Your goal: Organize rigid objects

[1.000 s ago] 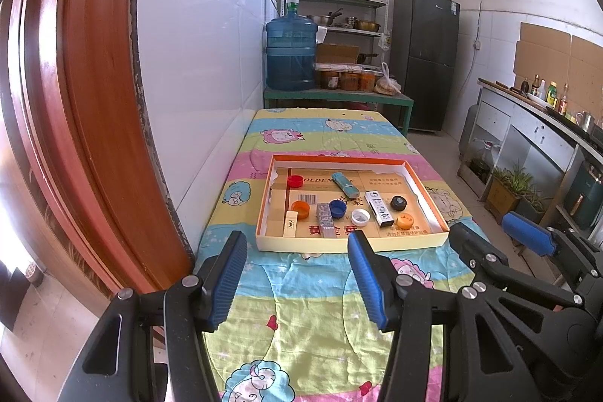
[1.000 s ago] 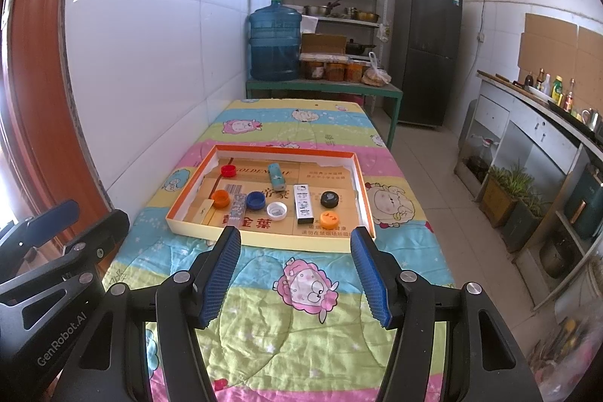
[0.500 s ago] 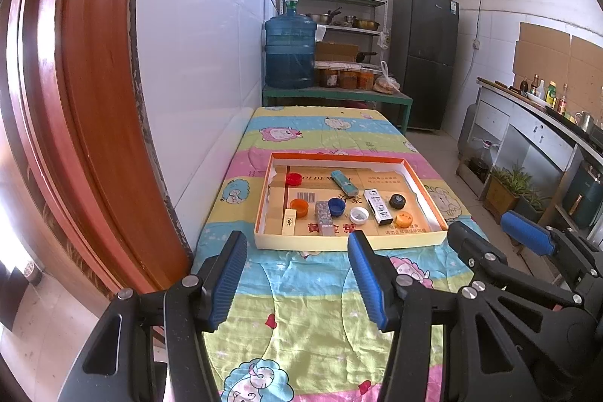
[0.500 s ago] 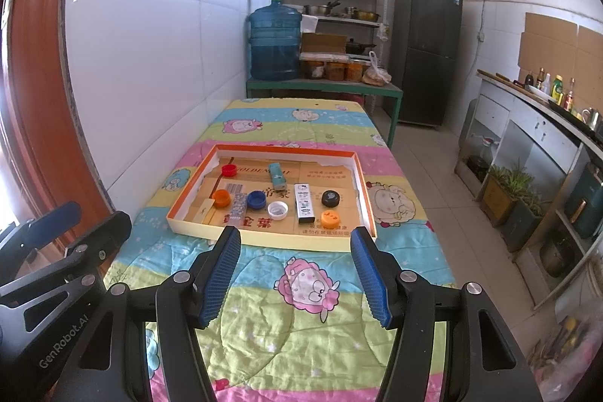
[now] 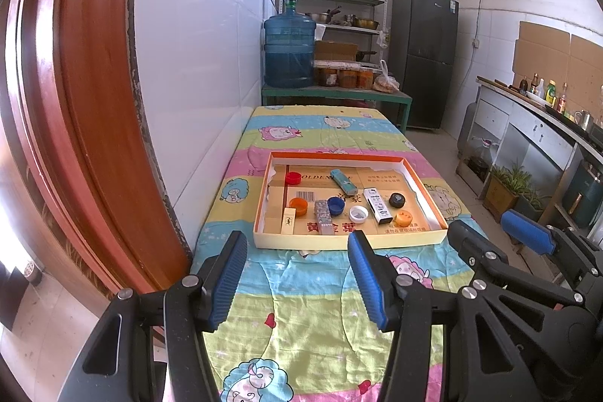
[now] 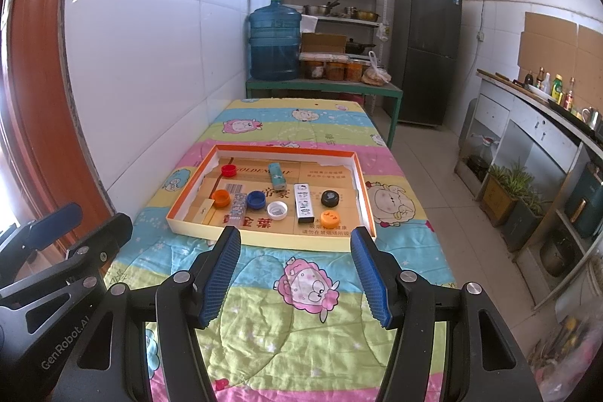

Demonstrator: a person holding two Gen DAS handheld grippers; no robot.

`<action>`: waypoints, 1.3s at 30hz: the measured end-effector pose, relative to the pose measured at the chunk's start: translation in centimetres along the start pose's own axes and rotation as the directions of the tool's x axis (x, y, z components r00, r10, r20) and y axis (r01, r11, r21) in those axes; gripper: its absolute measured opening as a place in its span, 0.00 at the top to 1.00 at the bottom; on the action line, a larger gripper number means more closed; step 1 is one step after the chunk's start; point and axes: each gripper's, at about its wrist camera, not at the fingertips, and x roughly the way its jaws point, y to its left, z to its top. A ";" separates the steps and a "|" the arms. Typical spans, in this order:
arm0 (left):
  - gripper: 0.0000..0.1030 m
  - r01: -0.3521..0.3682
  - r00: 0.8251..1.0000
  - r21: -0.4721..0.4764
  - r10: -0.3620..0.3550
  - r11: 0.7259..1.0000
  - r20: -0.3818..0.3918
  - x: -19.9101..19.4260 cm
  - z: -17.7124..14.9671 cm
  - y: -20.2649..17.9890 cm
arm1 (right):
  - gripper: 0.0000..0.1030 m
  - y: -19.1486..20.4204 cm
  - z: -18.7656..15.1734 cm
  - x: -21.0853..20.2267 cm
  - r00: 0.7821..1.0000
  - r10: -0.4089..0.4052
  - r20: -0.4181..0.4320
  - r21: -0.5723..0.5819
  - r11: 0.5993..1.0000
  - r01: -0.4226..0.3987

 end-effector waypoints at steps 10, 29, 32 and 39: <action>0.46 0.000 1.000 -0.001 0.000 1.000 0.000 0.0 0.1 0.0 | 0.39 0.0 0.0 0.0 1.000 0.000 0.000 0.000 1.000 0.000; 0.46 0.003 1.000 0.000 -0.003 1.000 -0.001 0.2 -0.4 -0.2 | 0.39 0.0 0.0 0.0 1.000 -0.001 0.001 0.001 1.000 0.001; 0.46 0.003 1.000 0.000 -0.003 1.000 -0.001 0.2 -0.4 -0.2 | 0.39 0.0 0.0 0.0 1.000 -0.002 0.001 0.002 1.000 0.002; 0.46 -0.006 1.000 0.001 0.006 1.000 -0.004 0.2 -0.6 -0.4 | 0.39 0.1 -0.1 0.1 1.000 -0.002 0.001 0.004 1.000 0.002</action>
